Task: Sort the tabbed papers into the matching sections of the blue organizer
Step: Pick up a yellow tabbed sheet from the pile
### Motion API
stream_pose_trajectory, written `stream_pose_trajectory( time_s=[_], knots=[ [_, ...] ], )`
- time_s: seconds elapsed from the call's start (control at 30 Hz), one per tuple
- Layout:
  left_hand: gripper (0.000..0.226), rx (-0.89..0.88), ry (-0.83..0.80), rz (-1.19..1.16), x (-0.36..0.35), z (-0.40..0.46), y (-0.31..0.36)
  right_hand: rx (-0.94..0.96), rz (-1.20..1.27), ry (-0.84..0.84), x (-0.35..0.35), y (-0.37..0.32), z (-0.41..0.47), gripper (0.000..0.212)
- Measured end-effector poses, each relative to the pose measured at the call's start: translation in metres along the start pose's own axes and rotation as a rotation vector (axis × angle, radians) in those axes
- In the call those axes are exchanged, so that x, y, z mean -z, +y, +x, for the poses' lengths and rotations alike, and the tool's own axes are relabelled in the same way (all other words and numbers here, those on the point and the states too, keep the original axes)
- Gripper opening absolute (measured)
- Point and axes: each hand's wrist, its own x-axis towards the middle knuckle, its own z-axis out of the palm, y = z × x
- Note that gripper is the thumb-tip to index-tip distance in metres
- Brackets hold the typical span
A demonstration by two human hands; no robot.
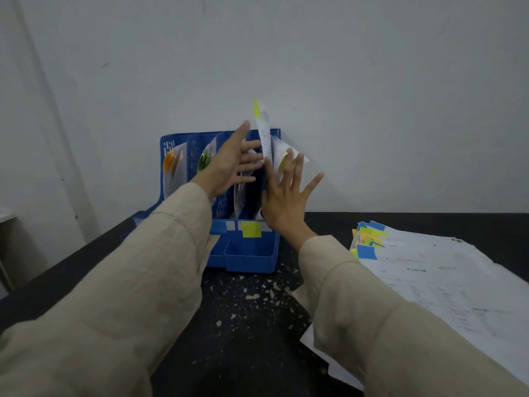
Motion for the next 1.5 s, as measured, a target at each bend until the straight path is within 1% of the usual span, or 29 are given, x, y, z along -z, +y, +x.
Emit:
stream_pose_trajectory(
  time_s=[0.1,0.17,0.23,0.33,0.4,0.5,0.57,0.67,0.8,0.87,0.9,0.97,1.0,1.03,1.1,1.17,1.23,1.3,1.33,1.4,1.5],
  knots=[
    [0.066,0.027,0.004,0.102,-0.011,0.001,-0.002,0.027,-0.040,-0.046,-0.002,0.011,-0.001,0.069],
    [0.067,0.042,0.004,0.158,-0.018,0.001,-0.004,0.066,-0.064,-0.042,-0.003,0.019,-0.005,0.064],
    [0.065,0.041,0.016,0.216,-0.024,0.000,-0.008,0.102,-0.057,0.008,-0.003,0.028,-0.009,0.058],
    [0.063,0.041,0.021,0.264,-0.031,-0.002,-0.016,0.164,-0.045,0.081,-0.003,0.042,-0.007,0.055],
    [0.059,0.055,0.013,0.252,-0.034,-0.002,-0.024,0.186,0.002,0.119,0.004,0.049,-0.002,0.052],
    [0.047,0.106,0.049,0.204,-0.036,0.001,-0.039,0.197,0.096,0.166,0.015,0.055,0.008,0.046],
    [0.045,0.171,0.063,0.177,-0.038,0.002,-0.048,0.166,0.201,0.165,0.021,0.056,0.015,0.043],
    [0.049,0.228,0.036,0.130,-0.040,0.002,-0.058,0.027,0.472,0.100,0.031,0.055,0.028,0.038],
    [0.045,0.202,-0.050,0.224,-0.042,0.003,-0.065,-0.150,0.667,0.007,0.049,0.048,0.050,0.048],
    [0.045,0.198,-0.067,0.267,-0.045,-0.003,-0.064,-0.224,0.771,-0.033,0.058,0.045,0.061,0.057],
    [0.044,0.189,-0.085,0.278,-0.045,-0.003,-0.065,-0.241,0.821,-0.057,0.062,0.044,0.065,0.062],
    [0.032,0.145,-0.100,0.286,-0.045,-0.004,-0.068,-0.199,0.854,-0.089,0.069,0.039,0.072,0.069],
    [0.024,0.123,-0.082,0.268,-0.044,-0.004,-0.071,-0.155,0.848,-0.098,0.073,0.036,0.074,0.070],
    [0.021,0.102,-0.057,0.266,-0.042,-0.004,-0.073,-0.110,0.835,-0.104,0.075,0.031,0.077,0.069],
    [0.027,0.077,-0.030,0.289,-0.039,-0.002,-0.080,-0.035,0.761,-0.121,0.078,0.021,0.083,0.060],
    [0.039,0.056,-0.046,0.343,-0.038,-0.002,-0.083,0.014,0.604,-0.157,0.078,0.011,0.087,0.046],
    [0.049,0.082,-0.070,0.382,-0.038,-0.002,-0.084,0.064,0.382,-0.160,0.076,0.007,0.087,0.032],
    [0.060,0.111,-0.141,0.400,-0.040,-0.003,-0.082,0.089,0.234,-0.127,0.073,0.007,0.084,0.026],
    [0.069,0.127,-0.166,0.434,-0.041,-0.003,-0.082,0.084,0.200,-0.115,0.073,0.009,0.083,0.025],
    [0.086,0.165,-0.164,0.533,-0.042,-0.003,-0.083,0.073,0.162,-0.100,0.071,0.013,0.082,0.023],
    [0.098,0.209,-0.153,0.671,-0.044,-0.005,-0.085,0.090,0.139,-0.091,0.070,0.018,0.080,0.021]
  ],
)
